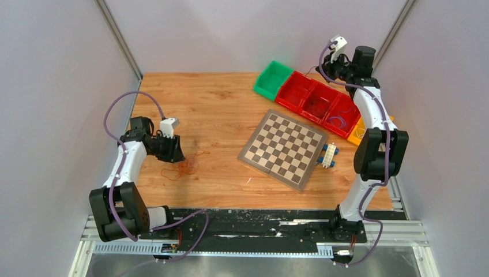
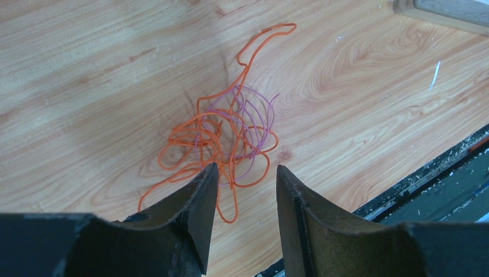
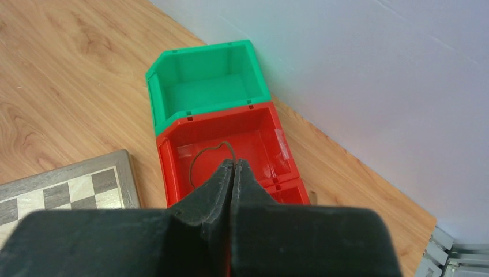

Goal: Untangle the cables

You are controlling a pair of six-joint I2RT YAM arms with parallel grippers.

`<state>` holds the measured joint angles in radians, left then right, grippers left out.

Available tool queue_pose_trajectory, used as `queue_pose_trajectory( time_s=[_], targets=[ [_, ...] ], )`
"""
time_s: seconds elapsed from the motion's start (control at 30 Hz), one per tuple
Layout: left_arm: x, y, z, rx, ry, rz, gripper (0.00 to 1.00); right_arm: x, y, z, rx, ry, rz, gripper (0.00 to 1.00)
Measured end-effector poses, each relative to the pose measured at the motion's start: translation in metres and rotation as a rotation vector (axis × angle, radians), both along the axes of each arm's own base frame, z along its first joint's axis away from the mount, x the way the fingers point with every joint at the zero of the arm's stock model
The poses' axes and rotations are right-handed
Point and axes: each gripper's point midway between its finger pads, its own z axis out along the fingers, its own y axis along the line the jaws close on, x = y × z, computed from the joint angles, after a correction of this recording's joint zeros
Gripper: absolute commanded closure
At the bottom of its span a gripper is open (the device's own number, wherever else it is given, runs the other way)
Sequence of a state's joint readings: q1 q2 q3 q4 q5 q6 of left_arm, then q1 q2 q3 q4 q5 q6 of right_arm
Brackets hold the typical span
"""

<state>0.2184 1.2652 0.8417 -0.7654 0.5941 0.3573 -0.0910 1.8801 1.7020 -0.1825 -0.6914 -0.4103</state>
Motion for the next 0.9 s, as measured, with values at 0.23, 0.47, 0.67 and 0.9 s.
queue_pose_trajectory(
  time_s=[0.23, 0.47, 0.67, 0.9],
  targets=[
    [0.000, 0.000, 0.000, 0.000, -0.001, 0.000, 0.50, -0.004, -0.011, -0.020, 0.044, 0.068, -0.028, 1.00],
    [0.000, 0.000, 0.000, 0.000, -0.001, 0.000, 0.50, -0.011, -0.016, -0.050, 0.115, 0.163, -0.047, 1.00],
    [0.000, 0.000, 0.000, 0.001, 0.000, 0.000, 0.50, -0.004, -0.025, -0.079, 0.152, 0.230, -0.078, 1.00],
    [0.000, 0.000, 0.000, 0.001, 0.000, 0.000, 0.50, 0.003, -0.044, -0.114, 0.156, 0.291, -0.132, 1.00]
  ],
)
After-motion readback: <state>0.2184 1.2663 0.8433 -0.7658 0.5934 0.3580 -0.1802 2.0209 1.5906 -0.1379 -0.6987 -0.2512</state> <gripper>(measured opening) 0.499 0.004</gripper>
